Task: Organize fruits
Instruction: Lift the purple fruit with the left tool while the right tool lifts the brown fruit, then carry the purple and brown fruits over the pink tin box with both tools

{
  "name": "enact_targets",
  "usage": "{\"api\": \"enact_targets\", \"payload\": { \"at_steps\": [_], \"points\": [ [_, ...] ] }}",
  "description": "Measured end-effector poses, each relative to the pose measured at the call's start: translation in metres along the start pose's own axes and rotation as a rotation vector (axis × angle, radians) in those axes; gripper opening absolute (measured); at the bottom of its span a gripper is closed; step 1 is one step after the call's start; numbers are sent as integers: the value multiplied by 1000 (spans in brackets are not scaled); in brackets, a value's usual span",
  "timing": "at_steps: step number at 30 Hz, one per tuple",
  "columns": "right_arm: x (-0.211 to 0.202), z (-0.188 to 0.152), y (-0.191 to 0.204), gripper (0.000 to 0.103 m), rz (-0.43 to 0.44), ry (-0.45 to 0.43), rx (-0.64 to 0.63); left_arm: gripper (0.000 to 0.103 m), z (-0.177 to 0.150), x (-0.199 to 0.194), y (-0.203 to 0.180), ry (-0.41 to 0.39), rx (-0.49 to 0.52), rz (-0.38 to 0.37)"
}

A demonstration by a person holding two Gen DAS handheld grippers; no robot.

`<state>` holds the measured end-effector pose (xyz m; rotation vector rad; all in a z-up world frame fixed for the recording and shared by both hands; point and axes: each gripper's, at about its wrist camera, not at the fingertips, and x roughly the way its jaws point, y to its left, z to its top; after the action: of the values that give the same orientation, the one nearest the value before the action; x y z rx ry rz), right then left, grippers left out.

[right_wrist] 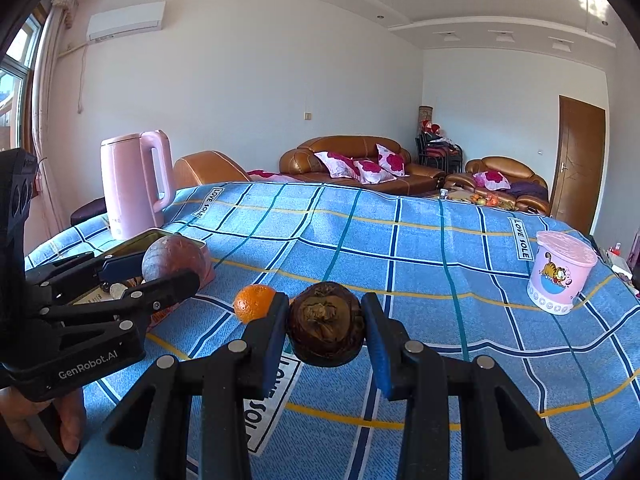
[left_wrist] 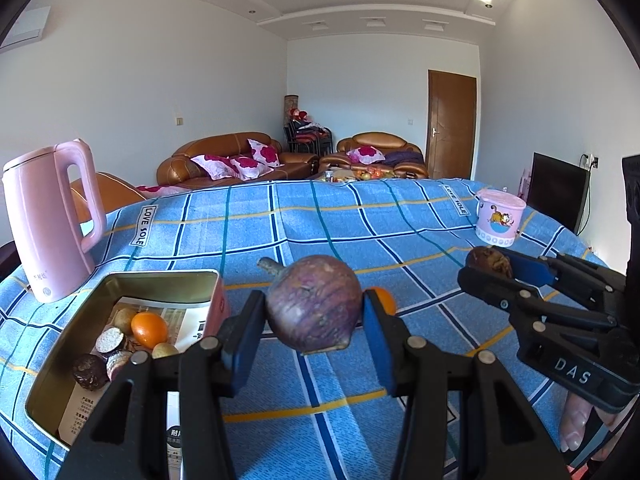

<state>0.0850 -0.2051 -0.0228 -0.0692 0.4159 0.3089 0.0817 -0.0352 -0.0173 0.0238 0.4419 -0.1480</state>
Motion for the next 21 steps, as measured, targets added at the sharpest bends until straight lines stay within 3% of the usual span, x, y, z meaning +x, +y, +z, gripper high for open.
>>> {"api": "enact_targets", "payload": {
  "at_steps": [21],
  "points": [
    [-15, 0, 0, 40, -7, -78, 0, 50, -1, -13, 2, -67, -10, -1]
  ]
}}
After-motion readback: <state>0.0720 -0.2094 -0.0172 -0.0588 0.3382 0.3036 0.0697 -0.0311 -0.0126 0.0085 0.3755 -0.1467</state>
